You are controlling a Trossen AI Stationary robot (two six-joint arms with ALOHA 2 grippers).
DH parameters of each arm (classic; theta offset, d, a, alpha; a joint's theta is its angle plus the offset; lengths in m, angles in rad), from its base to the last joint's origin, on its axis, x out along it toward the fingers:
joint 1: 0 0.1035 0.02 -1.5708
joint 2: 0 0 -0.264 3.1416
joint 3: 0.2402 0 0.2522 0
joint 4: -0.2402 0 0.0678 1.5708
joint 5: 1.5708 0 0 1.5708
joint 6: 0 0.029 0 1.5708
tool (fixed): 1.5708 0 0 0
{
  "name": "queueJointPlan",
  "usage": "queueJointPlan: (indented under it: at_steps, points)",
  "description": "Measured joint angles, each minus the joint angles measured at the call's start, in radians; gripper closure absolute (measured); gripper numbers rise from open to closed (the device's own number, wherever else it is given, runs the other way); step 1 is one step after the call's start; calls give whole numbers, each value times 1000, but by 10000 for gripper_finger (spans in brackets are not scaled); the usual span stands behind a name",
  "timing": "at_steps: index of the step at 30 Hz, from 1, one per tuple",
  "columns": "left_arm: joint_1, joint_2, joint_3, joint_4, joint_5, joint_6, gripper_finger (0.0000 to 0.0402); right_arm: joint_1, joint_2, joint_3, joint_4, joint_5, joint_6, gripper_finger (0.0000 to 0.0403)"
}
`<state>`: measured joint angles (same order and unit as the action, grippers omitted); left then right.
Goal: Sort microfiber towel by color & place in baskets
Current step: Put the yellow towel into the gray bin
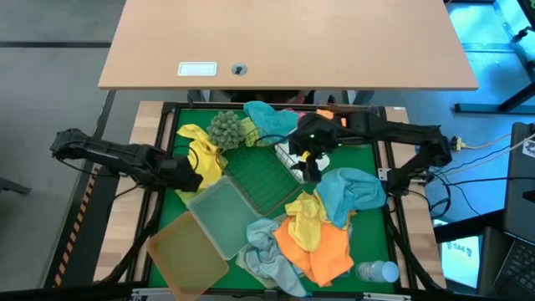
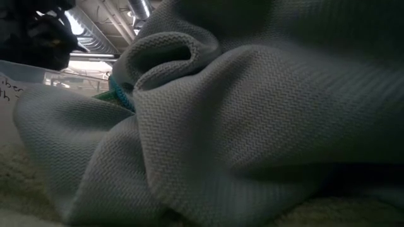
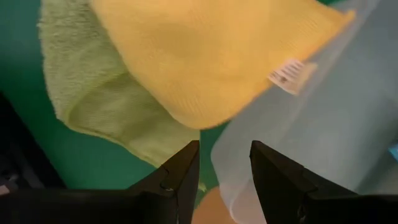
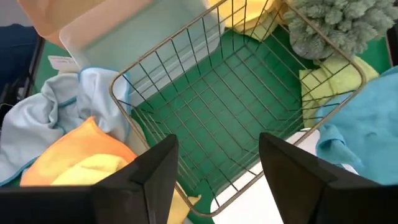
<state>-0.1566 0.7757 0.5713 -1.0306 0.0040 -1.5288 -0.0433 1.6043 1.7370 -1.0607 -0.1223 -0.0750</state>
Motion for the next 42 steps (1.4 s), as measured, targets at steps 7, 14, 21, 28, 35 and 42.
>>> queueJointPlan:
  at_steps: [7,14,21,28,35,42]
  points:
    - [0,74,0,-1,-51,-94,265,0,23,0,9,-1,-1,180]
    - [0,141,0,0,-107,-163,265,0,22,0,12,-1,-8,180]
    - [0,171,0,3,-195,-175,265,0,21,0,12,-1,-11,180]
    - [0,170,0,11,-228,-158,265,-1,21,0,11,-1,-11,180]
    - [0,170,0,13,-228,-84,319,-1,21,0,9,-1,-11,180]
    - [0,165,-1,14,-226,-28,396,-1,21,0,6,-1,-11,180]
